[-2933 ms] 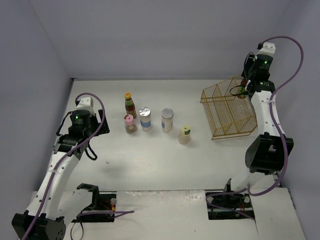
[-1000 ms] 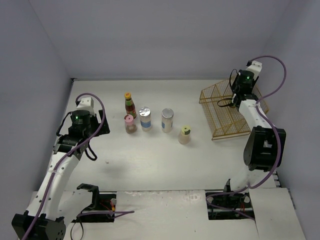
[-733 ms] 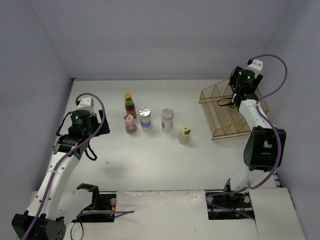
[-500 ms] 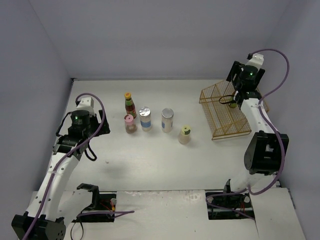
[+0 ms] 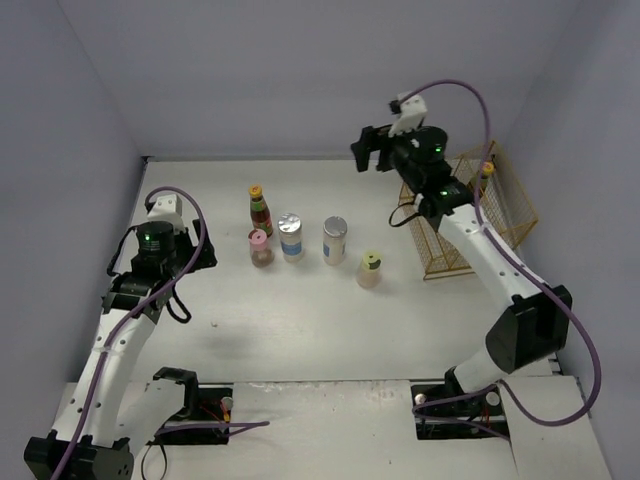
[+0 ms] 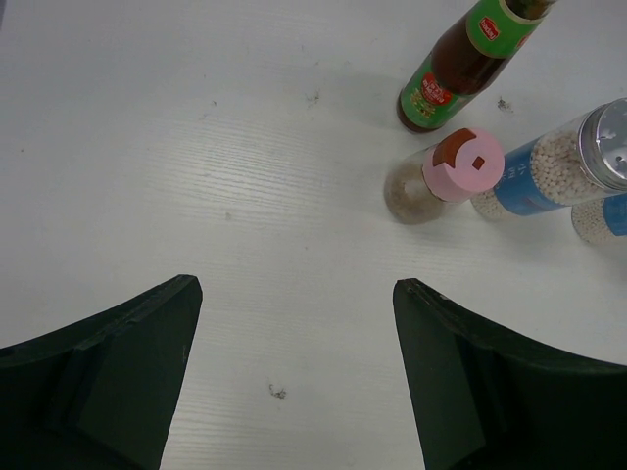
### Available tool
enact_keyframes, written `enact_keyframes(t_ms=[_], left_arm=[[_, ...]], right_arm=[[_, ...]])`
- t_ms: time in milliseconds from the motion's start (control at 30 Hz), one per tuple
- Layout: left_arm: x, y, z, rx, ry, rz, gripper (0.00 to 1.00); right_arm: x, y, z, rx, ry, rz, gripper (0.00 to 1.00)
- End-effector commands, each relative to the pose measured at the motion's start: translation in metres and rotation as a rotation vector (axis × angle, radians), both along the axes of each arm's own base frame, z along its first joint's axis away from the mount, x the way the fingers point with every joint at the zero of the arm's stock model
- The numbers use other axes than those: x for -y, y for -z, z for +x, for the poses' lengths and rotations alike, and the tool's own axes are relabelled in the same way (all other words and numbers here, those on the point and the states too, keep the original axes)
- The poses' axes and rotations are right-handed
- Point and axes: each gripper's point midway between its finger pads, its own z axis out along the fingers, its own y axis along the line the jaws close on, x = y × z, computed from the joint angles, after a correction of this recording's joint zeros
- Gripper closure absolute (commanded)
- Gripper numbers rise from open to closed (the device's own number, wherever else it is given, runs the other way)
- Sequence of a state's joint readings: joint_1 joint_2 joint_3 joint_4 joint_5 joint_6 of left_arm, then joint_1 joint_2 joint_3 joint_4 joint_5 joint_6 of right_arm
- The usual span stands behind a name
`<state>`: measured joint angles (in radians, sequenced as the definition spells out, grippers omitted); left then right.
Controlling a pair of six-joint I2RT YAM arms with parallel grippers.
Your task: Organize the condiment bottles
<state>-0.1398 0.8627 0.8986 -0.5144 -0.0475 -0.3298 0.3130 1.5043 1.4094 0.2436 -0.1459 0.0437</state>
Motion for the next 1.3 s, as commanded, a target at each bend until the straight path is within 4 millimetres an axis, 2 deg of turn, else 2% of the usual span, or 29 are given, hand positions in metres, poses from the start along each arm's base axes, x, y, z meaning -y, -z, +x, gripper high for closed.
enact_keyframes(t_ms=[0, 33, 67, 133, 167, 200, 233, 267, 300, 333, 367, 400, 433, 467, 633, 700, 833, 900, 1067, 1200, 1267], left_arm=[[-0.001, -0.022, 0.010, 0.084, -0.009, -0.024, 0.20], [-0.001, -0.022, 0.010, 0.084, -0.009, -0.025, 0.20], [-0.001, -0.022, 0.010, 0.086, -0.011, -0.025, 0.20], [-0.002, -0.022, 0.010, 0.086, -0.012, -0.025, 0.20], [-0.002, -0.021, 0.009, 0.084, -0.014, -0.025, 0.20], [-0.002, -0.022, 0.010, 0.086, -0.014, -0.025, 0.20], [-0.002, -0.021, 0.009, 0.084, -0.013, -0.024, 0.20], [-0.002, -0.022, 0.010, 0.087, -0.012, -0.025, 0.20], [-0.002, -0.022, 0.010, 0.088, -0.016, -0.026, 0.20], [-0.002, -0.021, 0.010, 0.084, -0.012, -0.025, 0.20], [-0.002, -0.021, 0.009, 0.084, -0.013, -0.026, 0.20], [-0.002, -0.021, 0.009, 0.084, -0.012, -0.025, 0.20], [-0.002, -0.022, 0.010, 0.086, -0.013, -0.026, 0.20], [-0.002, -0.021, 0.009, 0.084, -0.013, -0.026, 0.20], [-0.001, -0.022, 0.010, 0.086, -0.010, -0.028, 0.20], [-0.001, -0.022, 0.009, 0.086, -0.010, -0.028, 0.20], [-0.001, -0.021, 0.010, 0.083, -0.009, -0.028, 0.20], [-0.001, -0.021, 0.010, 0.082, -0.008, -0.029, 0.20], [0.000, -0.021, 0.010, 0.082, -0.005, -0.030, 0.20], [0.000, -0.022, 0.010, 0.085, -0.004, -0.032, 0.20], [0.001, -0.022, 0.011, 0.085, -0.002, -0.031, 0.20]], right_arm=[[-0.083, -0.002, -0.011, 0.042, -0.231, 0.011, 0.14], [-0.098, -0.001, -0.012, 0.052, -0.265, 0.016, 0.14], [-0.114, 0.015, -0.009, 0.025, -0.296, 0.008, 0.14], [-0.149, 0.015, -0.017, 0.041, -0.382, 0.015, 0.13], [-0.165, 0.032, -0.015, 0.015, -0.411, 0.007, 0.13], [-0.178, 0.036, -0.018, 0.013, -0.454, 0.010, 0.13], [-0.195, 0.032, -0.023, 0.032, -0.490, 0.021, 0.12], [-0.207, 0.048, -0.020, 0.009, -0.507, 0.013, 0.12], [-0.216, 0.053, -0.020, 0.004, -0.524, 0.012, 0.12], [-0.229, 0.049, -0.023, 0.015, -0.555, 0.017, 0.11], [-0.239, 0.066, -0.020, -0.011, -0.569, 0.008, 0.11], [-0.246, 0.071, -0.019, -0.017, -0.582, 0.006, 0.11], [-0.255, 0.065, -0.020, -0.002, -0.605, 0.013, 0.11], [-0.265, 0.078, -0.020, -0.016, -0.619, 0.005, 0.11], [-0.289, 0.095, -0.018, -0.020, -0.665, 0.009, 0.10], [-0.295, 0.095, -0.016, -0.015, -0.666, 0.016, 0.11], [-0.305, 0.110, -0.011, -0.030, -0.670, 0.015, 0.17], [-0.308, 0.109, -0.009, -0.027, -0.672, 0.018, 0.21], [-0.313, 0.119, -0.004, -0.032, -0.667, 0.012, 0.37], [-0.313, 0.113, -0.003, -0.007, -0.664, 0.012, 0.63], [-0.313, 0.105, -0.003, 0.015, -0.663, 0.014, 0.71]])
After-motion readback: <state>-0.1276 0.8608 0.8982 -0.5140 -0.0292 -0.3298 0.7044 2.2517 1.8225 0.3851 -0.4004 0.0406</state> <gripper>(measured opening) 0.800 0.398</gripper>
